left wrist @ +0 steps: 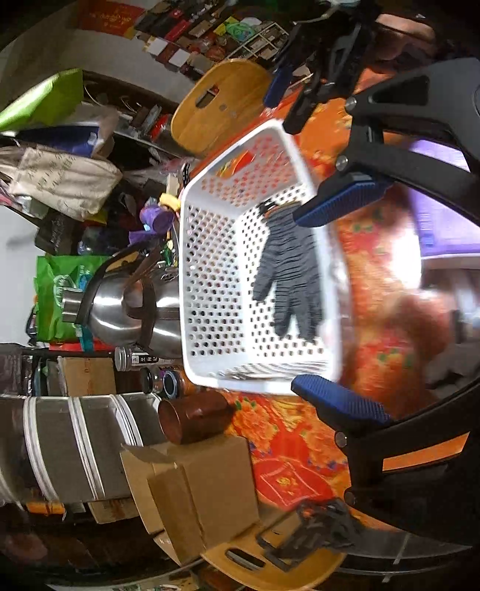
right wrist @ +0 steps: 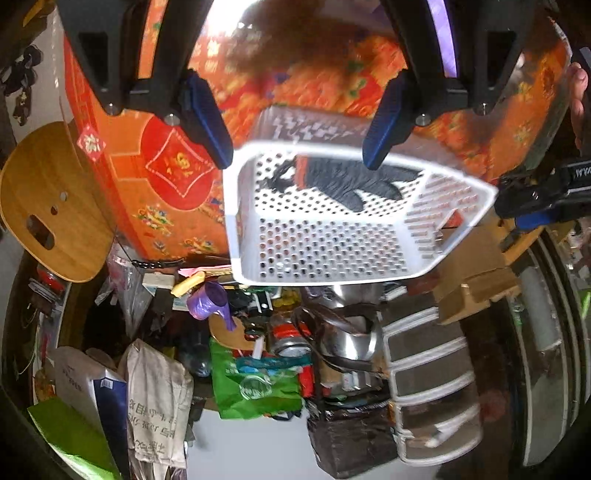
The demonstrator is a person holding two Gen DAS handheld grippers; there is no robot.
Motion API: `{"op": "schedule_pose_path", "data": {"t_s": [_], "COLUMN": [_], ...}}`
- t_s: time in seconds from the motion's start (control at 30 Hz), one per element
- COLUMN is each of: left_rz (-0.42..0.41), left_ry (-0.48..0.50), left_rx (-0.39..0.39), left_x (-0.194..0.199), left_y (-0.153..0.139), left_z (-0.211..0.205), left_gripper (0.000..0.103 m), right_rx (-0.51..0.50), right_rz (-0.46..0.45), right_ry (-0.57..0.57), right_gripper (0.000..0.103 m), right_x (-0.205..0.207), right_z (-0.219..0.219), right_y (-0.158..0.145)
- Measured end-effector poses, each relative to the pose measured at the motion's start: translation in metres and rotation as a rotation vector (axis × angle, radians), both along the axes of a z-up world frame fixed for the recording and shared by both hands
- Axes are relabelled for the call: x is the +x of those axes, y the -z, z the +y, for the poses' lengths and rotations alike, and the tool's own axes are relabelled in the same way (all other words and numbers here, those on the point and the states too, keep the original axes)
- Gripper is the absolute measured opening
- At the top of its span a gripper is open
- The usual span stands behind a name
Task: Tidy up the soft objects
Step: 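Grasp the purple tissue pack with the left tool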
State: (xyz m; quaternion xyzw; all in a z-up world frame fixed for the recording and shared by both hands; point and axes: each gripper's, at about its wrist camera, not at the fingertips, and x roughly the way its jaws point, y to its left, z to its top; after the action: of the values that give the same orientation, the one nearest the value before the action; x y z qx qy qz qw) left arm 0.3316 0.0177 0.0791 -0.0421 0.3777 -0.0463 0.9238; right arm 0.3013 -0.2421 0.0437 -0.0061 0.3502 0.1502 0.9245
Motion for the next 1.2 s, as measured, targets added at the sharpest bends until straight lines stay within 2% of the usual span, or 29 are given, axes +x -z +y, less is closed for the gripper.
{"op": "schedule_pose_path", "data": {"t_s": [0.17,0.33,0.43,0.53,0.67,0.9,1.0,1.07,1.2], "left_rz": [0.000,-0.096,-0.126,-0.144,-0.145,-0.114,-0.098,-0.094,-0.084], "left_ry": [-0.022,-0.032,-0.029,0.002,0.044,0.134,0.157,0.167,0.182], "left_rx": [-0.079,-0.078,-0.109,-0.110,-0.057,-0.088,-0.101,-0.102,-0.094], "left_x": [-0.078,-0.163,-0.200,-0.219,-0.221,-0.202,-0.192,-0.189,-0.182], "left_y": [0.006,0.019,0.040,0.058,0.076,0.099,0.105,0.109,0.116], "left_z": [0.029,0.038,0.037,0.025,0.001,-0.017,-0.019,-0.021,-0.024], "left_gripper": [0.086,0.092,0.092,0.092,0.092,0.091,0.085,0.080,0.075], "right_rx": [0.036,0.060,0.078,0.071,0.047,0.065,0.053,0.050,0.047], "right_rz": [-0.005,-0.031,-0.018,-0.013,-0.035,-0.034,-0.033,-0.029,-0.025], "right_ry": [-0.012,-0.027,-0.030,-0.057,-0.081,-0.131,-0.145,-0.150,-0.161], "right_gripper": [0.073,0.073,0.073,0.073,0.073,0.073,0.072,0.066,0.061], "right_x": [-0.063,-0.131,-0.160,-0.182,-0.195,-0.188,-0.185,-0.183,-0.180], "right_z": [-0.009,-0.013,-0.010,-0.003,0.009,0.020,0.025,0.028,0.032], "right_y": [0.009,0.026,0.038,0.050,0.058,0.064,0.067,0.070,0.073]}}
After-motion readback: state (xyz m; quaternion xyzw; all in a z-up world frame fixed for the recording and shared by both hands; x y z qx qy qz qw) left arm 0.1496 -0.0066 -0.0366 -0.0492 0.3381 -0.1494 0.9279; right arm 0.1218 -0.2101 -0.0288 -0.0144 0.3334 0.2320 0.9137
